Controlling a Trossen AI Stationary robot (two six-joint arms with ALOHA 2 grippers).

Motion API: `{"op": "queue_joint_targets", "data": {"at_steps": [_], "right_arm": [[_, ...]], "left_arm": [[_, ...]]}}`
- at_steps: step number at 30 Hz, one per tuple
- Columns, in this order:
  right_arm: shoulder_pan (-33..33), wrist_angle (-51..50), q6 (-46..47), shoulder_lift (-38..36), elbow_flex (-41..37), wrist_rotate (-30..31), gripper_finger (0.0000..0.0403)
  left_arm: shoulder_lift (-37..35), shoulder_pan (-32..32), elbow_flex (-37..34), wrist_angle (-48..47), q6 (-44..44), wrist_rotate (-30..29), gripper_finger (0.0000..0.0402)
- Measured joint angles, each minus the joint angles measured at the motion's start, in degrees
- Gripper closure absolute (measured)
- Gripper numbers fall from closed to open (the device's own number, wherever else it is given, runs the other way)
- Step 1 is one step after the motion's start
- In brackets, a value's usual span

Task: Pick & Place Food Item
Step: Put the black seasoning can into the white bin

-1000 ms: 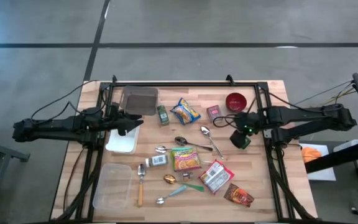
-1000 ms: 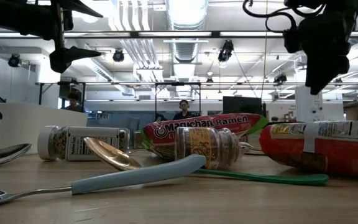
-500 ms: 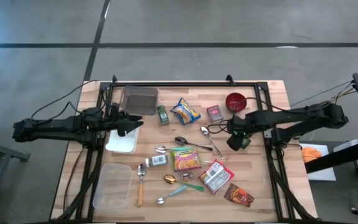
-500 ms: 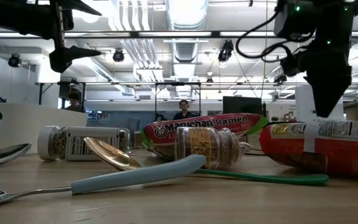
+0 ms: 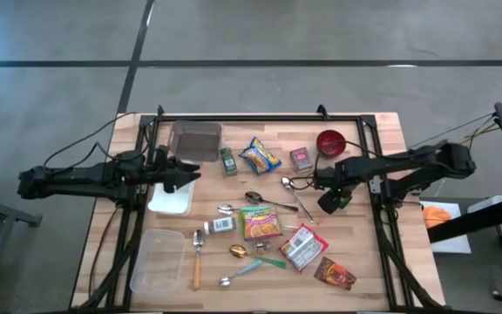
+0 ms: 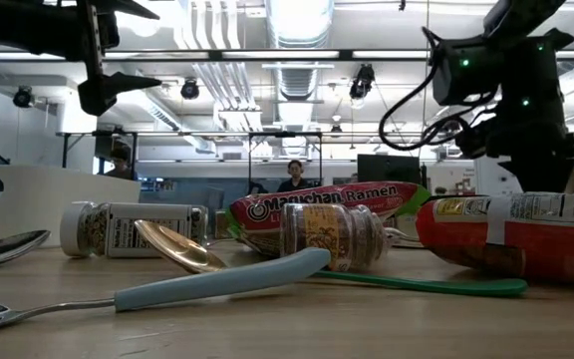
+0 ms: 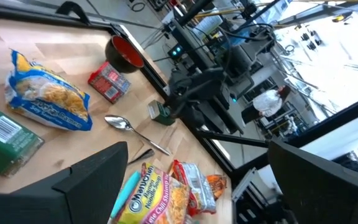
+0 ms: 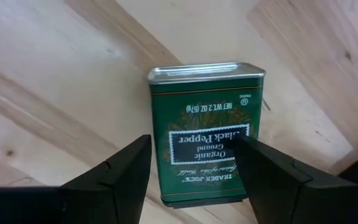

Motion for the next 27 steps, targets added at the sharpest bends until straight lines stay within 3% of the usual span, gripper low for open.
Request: {"op": "queue_joint_targets", "data": {"at_steps": [12, 22, 27], "right_arm": [[-0.8, -0.1, 2.7, -0.7, 1.1, -0.7, 0.0176], [-0.9, -0.4, 2.0, -0.8, 2.5, -5.1, 0.0176], [-0.9, -0.4, -2.3, -0.5, 2.5, -10.2, 0.0164]], "left_arm": [[0.0, 0.0, 0.0, 0.0, -0.6, 1.3, 0.0012], [0.0, 0.0, 0.0, 0.0, -0.5, 1.3, 0.0012], [0.0, 0.0, 0.0, 0.0, -0.5, 1.3, 0.0012]]}}
